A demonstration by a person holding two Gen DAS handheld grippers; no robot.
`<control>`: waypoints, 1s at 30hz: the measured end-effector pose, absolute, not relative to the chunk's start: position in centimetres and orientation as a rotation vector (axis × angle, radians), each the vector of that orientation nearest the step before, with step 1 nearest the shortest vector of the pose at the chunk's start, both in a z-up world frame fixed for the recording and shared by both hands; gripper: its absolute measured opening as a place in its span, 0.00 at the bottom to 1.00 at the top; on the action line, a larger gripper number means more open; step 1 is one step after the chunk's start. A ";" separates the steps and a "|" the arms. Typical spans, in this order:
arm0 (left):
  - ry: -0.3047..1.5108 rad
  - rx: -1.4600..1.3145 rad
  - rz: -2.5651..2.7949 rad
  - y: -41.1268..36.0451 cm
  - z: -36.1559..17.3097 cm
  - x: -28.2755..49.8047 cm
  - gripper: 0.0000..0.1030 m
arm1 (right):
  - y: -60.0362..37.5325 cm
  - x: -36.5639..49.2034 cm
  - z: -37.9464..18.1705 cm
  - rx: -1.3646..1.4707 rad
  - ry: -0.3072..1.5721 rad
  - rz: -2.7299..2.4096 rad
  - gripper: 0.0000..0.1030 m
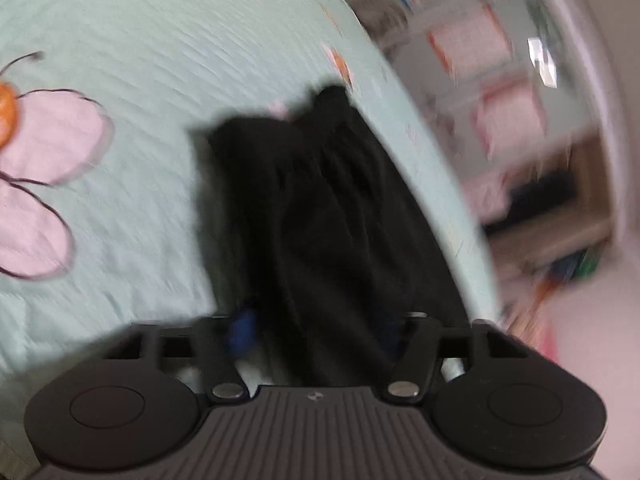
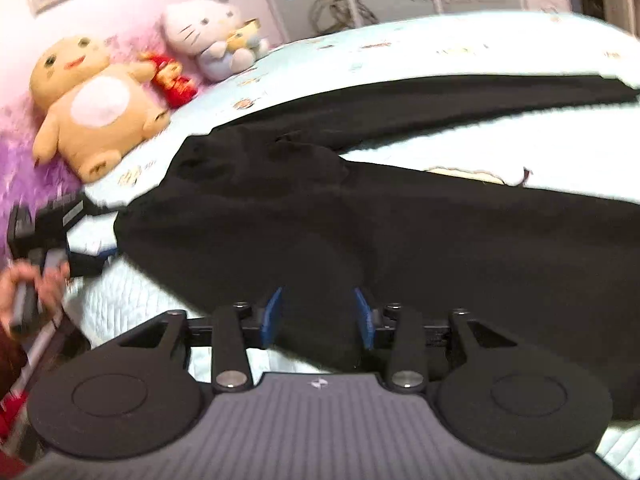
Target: Fold clothes
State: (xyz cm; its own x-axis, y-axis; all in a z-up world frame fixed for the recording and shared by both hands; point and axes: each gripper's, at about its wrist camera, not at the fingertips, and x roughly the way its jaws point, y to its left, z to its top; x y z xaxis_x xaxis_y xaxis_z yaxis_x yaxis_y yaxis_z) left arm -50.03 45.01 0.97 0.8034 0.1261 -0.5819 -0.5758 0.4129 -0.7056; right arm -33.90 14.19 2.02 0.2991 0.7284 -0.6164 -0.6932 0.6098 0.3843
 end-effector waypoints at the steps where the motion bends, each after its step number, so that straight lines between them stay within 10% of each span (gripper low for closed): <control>1: 0.539 -1.017 0.472 44.4 1.1 -49.4 0.02 | 14.3 -33.6 1.1 0.054 0.901 0.933 0.40; 10: 0.569 -0.862 0.586 41.6 4.4 -49.6 0.08 | 14.0 -32.3 3.2 0.046 0.941 0.947 0.31; 15: 0.532 -0.777 0.578 39.6 5.9 -48.0 0.51 | 13.2 -31.1 0.8 0.044 0.982 0.883 0.35; 30: 0.626 -0.983 0.468 37.0 3.7 -49.2 0.48 | -8.6 -26.1 4.8 0.528 0.972 0.552 0.36</control>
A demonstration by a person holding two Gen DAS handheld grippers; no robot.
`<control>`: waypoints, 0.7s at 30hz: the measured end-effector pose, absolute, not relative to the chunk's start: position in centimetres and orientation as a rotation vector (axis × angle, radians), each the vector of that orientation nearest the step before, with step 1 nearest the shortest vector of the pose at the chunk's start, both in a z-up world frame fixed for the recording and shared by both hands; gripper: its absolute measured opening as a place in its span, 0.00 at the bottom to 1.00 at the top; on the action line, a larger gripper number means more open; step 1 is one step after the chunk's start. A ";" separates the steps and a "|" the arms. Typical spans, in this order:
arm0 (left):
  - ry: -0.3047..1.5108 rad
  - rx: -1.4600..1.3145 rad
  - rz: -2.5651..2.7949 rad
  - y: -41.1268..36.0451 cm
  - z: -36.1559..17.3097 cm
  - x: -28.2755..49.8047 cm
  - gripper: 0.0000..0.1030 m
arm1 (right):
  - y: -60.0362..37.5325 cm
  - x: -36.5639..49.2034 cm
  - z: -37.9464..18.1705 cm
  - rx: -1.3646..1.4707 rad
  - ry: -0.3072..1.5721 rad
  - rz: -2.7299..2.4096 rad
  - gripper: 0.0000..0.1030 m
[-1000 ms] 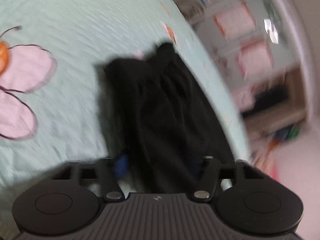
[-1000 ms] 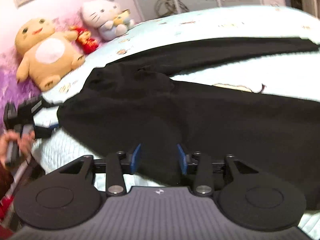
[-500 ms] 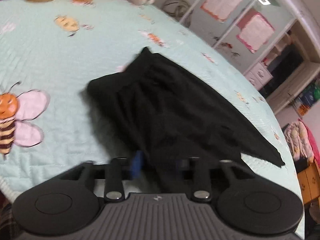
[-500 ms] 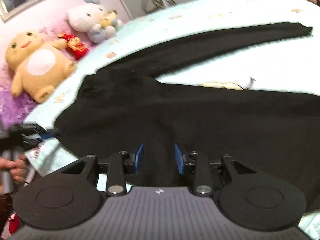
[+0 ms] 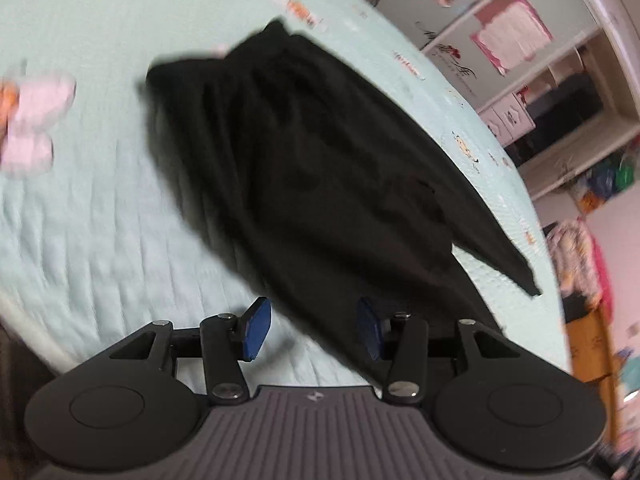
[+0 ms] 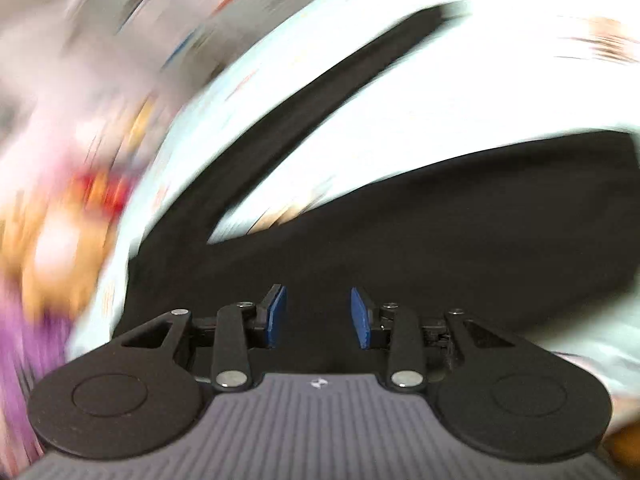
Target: Fold clothes
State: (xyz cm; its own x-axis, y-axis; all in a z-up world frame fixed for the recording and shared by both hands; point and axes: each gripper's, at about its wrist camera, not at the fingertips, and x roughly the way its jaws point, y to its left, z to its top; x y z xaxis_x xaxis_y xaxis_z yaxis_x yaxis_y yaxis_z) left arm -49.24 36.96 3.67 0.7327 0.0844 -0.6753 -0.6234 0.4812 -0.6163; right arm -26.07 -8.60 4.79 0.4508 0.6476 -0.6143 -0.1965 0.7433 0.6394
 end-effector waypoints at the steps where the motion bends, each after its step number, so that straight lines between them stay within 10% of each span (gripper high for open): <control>1: 0.613 -1.022 0.473 37.0 3.2 -49.3 0.50 | -11.3 -26.2 4.7 0.578 0.960 0.472 0.36; 15: 0.457 -1.264 0.516 38.2 0.6 -47.9 0.53 | -20.8 -26.2 -3.3 1.032 0.811 0.308 0.43; 18: 0.456 -1.265 0.528 38.5 0.7 -47.7 0.43 | -19.7 -25.3 -3.0 0.958 0.813 0.323 0.24; 21: 0.503 -1.204 0.546 38.8 0.9 -47.5 0.02 | -20.0 -25.6 -2.2 0.937 0.833 0.317 0.11</control>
